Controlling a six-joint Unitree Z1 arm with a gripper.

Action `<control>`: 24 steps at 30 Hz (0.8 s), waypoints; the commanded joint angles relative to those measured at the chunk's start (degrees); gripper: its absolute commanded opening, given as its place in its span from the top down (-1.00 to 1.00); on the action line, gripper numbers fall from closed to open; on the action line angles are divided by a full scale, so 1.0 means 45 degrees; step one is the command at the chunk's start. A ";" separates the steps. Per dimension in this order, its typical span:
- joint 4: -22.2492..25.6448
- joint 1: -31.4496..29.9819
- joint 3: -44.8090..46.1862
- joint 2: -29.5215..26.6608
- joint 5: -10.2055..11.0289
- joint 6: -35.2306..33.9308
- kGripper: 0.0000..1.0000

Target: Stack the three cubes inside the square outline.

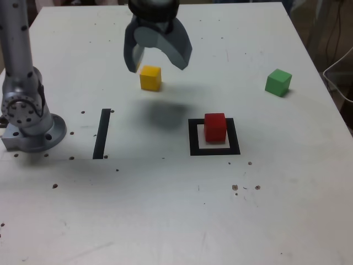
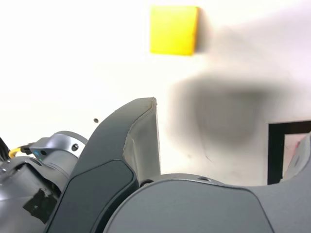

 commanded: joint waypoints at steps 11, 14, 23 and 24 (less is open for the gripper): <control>-0.0778 0.2233 0.0588 -0.0222 0.0359 0.1653 -0.99; -0.1166 0.2575 0.0767 -0.0192 0.0381 0.1921 -0.99; -0.2320 0.3119 0.1218 0.0386 0.0743 0.2146 -0.99; -0.2423 0.3146 0.1274 0.0439 0.0761 0.2151 -0.99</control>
